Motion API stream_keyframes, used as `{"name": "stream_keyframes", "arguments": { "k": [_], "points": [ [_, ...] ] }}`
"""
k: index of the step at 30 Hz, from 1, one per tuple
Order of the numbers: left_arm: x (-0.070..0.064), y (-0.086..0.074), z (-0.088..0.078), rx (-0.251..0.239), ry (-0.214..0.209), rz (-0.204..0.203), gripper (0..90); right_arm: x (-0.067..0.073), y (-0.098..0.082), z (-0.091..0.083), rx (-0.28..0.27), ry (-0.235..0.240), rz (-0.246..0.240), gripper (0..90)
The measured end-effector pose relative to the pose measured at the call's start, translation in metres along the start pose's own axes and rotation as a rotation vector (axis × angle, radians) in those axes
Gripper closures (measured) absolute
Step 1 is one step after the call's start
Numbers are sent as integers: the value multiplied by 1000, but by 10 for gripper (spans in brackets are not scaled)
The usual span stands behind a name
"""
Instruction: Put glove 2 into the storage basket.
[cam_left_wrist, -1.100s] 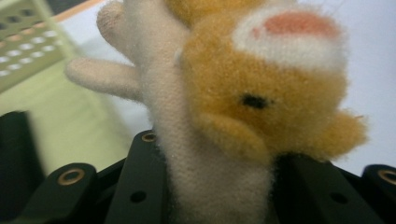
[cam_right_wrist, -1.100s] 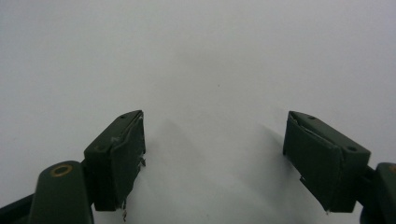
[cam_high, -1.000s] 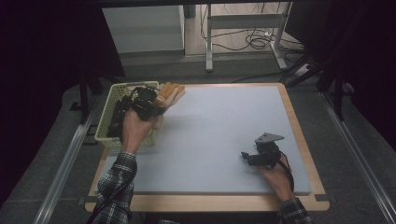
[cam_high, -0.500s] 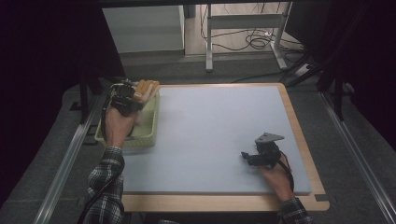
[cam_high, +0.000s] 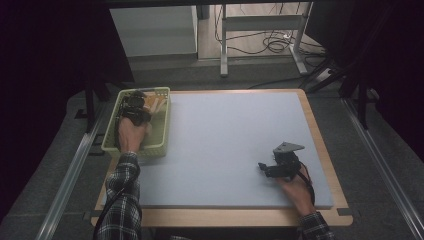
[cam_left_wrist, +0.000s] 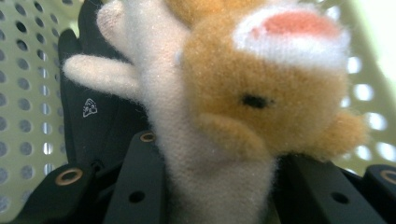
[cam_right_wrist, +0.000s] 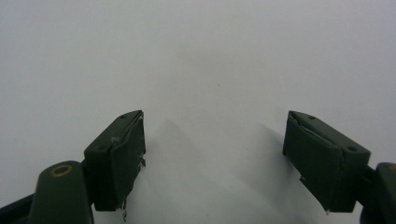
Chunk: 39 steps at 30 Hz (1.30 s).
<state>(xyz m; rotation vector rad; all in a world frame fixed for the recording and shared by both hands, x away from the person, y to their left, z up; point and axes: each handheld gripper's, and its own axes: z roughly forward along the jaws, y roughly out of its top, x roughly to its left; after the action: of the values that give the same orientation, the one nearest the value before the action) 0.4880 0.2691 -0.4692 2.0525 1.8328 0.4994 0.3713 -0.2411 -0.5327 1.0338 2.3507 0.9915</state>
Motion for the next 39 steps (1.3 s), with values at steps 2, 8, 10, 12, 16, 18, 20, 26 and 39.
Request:
{"name": "stream_keyframes", "arguments": {
  "k": [2,8,10,12,16,18,20,26,39],
  "points": [
    [-2,1,6,14,-5,1,661,0,0,0,1,1,1,207],
    [-15,8,22,54,-4,14,652,0,0,0,0,2,1,208],
    [-18,10,27,72,-10,18,646,0,0,0,1,2,1,207],
    [-20,12,32,84,-13,16,634,0,0,0,0,2,1,208],
    [-22,11,41,105,-35,14,511,0,0,0,0,2,1,208],
    [-22,11,43,106,-39,10,488,0,0,0,0,2,2,208],
    [-21,11,44,115,-50,3,465,0,0,0,0,2,1,208],
    [-18,11,43,116,-62,-11,391,0,0,0,0,2,1,208],
    [-8,9,25,70,-125,-23,103,0,0,0,0,1,0,208]
  ]
}}
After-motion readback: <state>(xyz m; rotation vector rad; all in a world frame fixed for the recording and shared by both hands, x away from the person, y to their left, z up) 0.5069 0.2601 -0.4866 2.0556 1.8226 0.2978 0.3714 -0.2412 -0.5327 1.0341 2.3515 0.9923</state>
